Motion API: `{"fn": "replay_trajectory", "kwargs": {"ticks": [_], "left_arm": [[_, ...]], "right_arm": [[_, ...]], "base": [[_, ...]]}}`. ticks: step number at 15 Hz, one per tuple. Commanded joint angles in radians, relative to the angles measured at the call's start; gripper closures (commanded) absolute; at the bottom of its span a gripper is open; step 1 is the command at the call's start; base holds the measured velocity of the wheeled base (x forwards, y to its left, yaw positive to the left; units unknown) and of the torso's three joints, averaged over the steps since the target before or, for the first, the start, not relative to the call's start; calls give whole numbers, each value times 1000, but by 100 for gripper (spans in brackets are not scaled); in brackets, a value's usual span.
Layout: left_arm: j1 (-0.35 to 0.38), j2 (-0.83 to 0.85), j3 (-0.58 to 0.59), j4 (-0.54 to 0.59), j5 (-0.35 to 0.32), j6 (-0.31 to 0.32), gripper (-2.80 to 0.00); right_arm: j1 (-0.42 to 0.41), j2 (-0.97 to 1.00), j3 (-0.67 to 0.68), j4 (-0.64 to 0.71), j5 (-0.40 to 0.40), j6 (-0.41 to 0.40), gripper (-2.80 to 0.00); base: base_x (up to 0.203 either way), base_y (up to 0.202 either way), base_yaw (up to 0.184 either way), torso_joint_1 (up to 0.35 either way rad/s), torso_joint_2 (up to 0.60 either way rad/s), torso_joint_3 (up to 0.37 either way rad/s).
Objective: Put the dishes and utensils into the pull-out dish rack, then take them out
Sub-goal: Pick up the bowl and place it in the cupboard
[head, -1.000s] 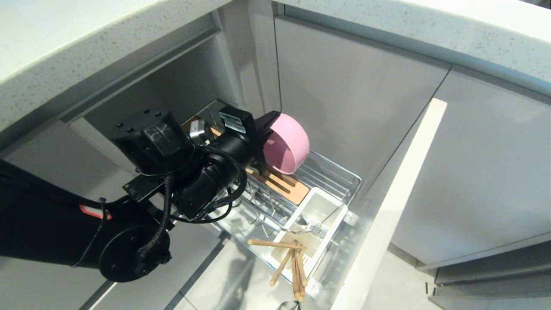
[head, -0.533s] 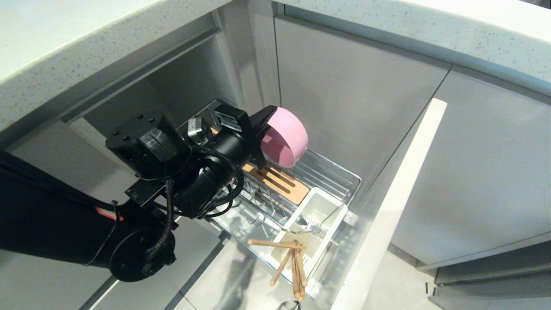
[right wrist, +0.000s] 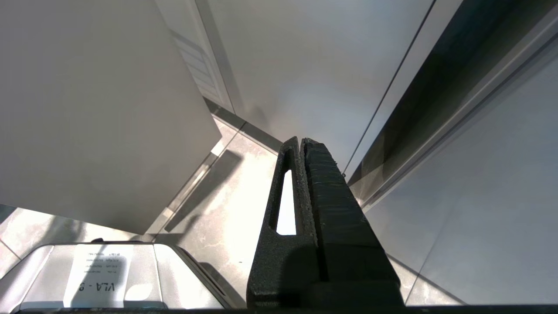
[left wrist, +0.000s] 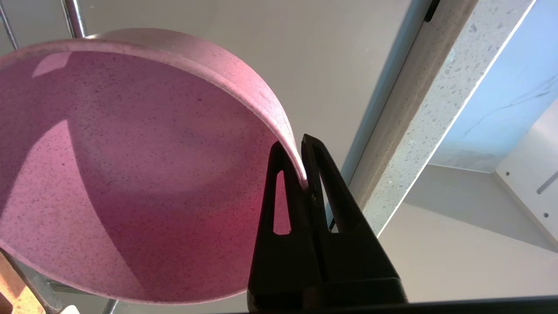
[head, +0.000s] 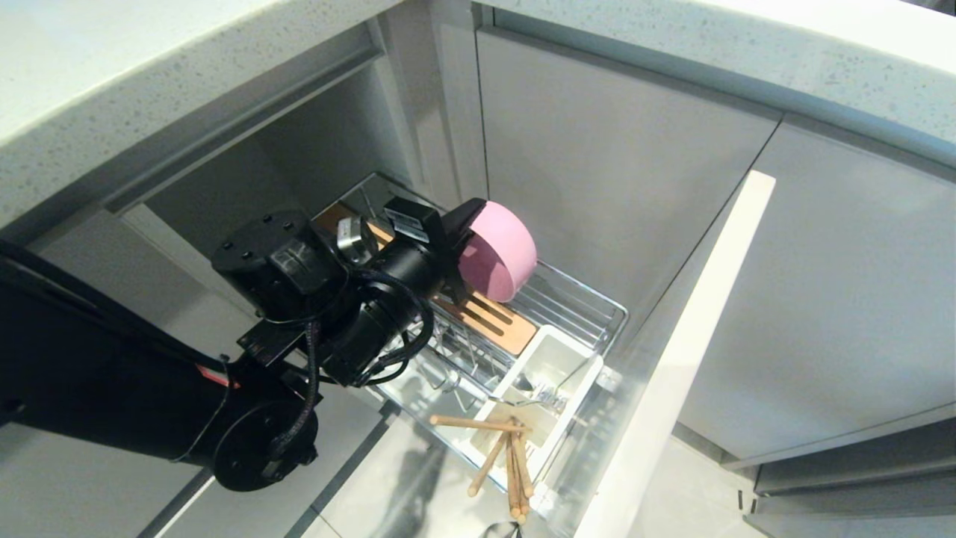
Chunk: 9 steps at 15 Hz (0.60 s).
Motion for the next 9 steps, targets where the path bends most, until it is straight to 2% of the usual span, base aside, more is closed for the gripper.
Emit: {"fn": "replay_trajectory", "kwargs": {"ticks": [1, 9], "left_arm": [[0, 12, 1, -5, 1, -10, 0], [0, 48, -4, 0, 4, -26, 0]], "right_arm": [[0, 0, 1, 0, 0, 0, 0], [0, 0, 1, 0, 0, 0, 0]], "base": [[0, 0, 0, 0, 0, 0], [0, 0, 0, 0, 0, 0]]}}
